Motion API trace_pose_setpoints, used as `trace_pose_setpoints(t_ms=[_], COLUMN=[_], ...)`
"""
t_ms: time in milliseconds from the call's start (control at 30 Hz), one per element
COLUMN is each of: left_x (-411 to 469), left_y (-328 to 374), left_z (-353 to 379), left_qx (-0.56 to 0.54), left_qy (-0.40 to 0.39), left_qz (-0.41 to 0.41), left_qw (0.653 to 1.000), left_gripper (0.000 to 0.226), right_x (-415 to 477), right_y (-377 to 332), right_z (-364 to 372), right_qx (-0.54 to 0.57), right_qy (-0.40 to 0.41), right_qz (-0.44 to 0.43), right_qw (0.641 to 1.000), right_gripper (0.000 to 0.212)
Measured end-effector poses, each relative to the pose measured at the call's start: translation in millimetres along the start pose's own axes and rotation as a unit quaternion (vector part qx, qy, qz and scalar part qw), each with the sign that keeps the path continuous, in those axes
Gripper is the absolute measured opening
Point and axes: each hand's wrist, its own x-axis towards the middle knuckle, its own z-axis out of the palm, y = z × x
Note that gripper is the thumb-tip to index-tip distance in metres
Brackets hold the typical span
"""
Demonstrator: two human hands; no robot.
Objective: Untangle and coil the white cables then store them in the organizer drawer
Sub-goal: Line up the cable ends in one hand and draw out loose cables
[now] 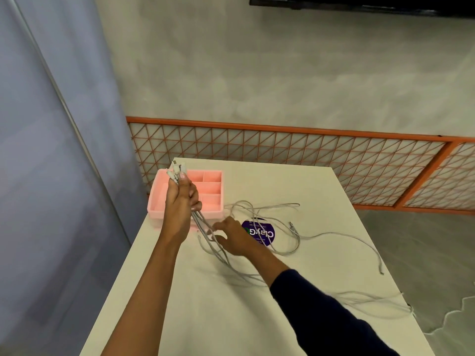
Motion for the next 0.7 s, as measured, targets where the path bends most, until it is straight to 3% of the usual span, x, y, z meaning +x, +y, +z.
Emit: trace_pose_setpoints(t_ms=[133, 267, 367, 467, 600, 700], left_x=[2.5, 5.6, 4.4, 2.7, 5.2, 7.8], left_y=[15.1, 19.4, 12.6, 7.1, 6.0, 3.7], left_z=[-9.0, -27.2, -30.7, -29.1, -29.5, -25.2], left_qx=[-0.001, 0.007, 0.037, 0.054, 0.039, 0.029], left_qy=[0.012, 0.049, 0.063, 0.083, 0.114, 0.121], left_qz=[0.015, 0.015, 0.007, -0.002, 0.002, 0.002], left_qw=[1.0, 0.999, 0.997, 0.995, 0.993, 0.992], left_gripper=[0.032, 0.031, 0.03, 0.031, 0.032, 0.032], right_x=[-6.2, -6.0, -1.3, -3.3, -16.0, -27.1], right_y=[31.8, 54.2, 40.2, 14.5, -6.8, -12.7], right_z=[11.0, -13.4, -47.2, -97.4, -151.5, -162.9], right_qx=[0.001, 0.101, 0.176, 0.225, 0.268, 0.298], right_qy=[0.083, 0.208, 0.346, 0.399, 0.372, 0.278], right_qz=[0.175, 0.244, 0.184, 0.085, -0.023, -0.051], right_qw=[0.981, 0.942, 0.903, 0.885, 0.888, 0.912], right_gripper=[0.029, 0.027, 0.036, 0.037, 0.03, 0.027])
